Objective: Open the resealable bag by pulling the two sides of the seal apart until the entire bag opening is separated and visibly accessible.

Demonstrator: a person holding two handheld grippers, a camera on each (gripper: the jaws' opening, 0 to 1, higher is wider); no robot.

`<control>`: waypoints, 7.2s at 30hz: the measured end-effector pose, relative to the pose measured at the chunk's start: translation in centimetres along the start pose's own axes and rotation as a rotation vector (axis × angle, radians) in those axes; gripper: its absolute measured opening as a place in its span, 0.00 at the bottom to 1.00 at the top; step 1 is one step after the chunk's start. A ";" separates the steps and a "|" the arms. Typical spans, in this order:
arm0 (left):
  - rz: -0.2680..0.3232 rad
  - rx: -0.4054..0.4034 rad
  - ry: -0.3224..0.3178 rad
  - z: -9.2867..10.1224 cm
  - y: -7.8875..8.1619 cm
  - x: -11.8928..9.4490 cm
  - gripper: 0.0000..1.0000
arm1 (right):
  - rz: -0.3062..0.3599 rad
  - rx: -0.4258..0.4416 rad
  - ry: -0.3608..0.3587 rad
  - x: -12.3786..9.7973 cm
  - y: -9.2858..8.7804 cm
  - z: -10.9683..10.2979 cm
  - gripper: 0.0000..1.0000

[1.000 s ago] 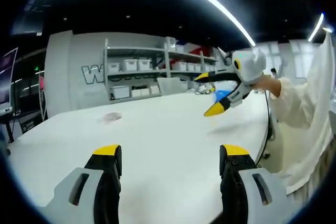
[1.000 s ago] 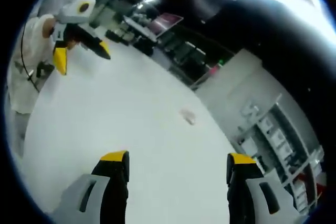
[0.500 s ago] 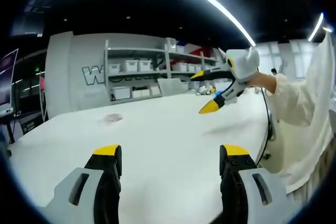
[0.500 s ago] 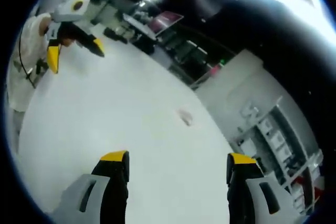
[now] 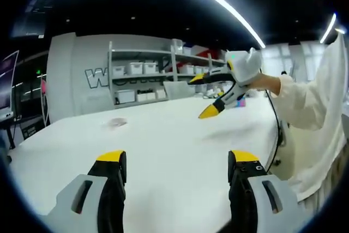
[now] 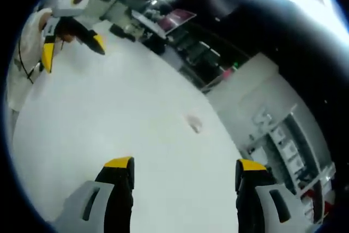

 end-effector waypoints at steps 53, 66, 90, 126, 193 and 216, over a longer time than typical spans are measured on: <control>-0.002 -0.012 0.014 -0.4 -0.3 -0.2 0.75 | 0.051 0.098 -0.046 6.0 -0.3 0.7 0.70; 0.000 -0.009 0.017 -0.5 -0.2 -0.3 0.75 | 0.045 0.115 -0.042 6.9 -0.4 0.6 0.70; 0.009 -0.006 0.024 -1.0 0.0 -0.4 0.75 | 0.086 0.249 -0.051 8.6 0.2 1.4 0.69; 0.010 -0.007 0.022 -0.6 0.0 -0.6 0.75 | 0.073 0.205 -0.094 10.7 0.8 3.1 0.66; 0.024 -0.041 0.024 -1.1 -0.4 -0.9 0.74 | 0.013 -0.047 -0.076 18.0 2.7 1.9 0.64; 0.029 -0.042 0.032 -1.4 -0.2 -1.0 0.74 | -0.001 -0.050 -0.079 19.6 3.0 2.0 0.60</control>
Point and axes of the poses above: the point that each gripper's makers call its tool centre point, and the gripper's own axes: x roughly forward along the fingers, z roughly to its right, y roughly out of its top, the point moved 9 cm from there along -x, roughly backward along the fingers, and after that the axes turned 14 degrees about x, right-handed, at the moved point
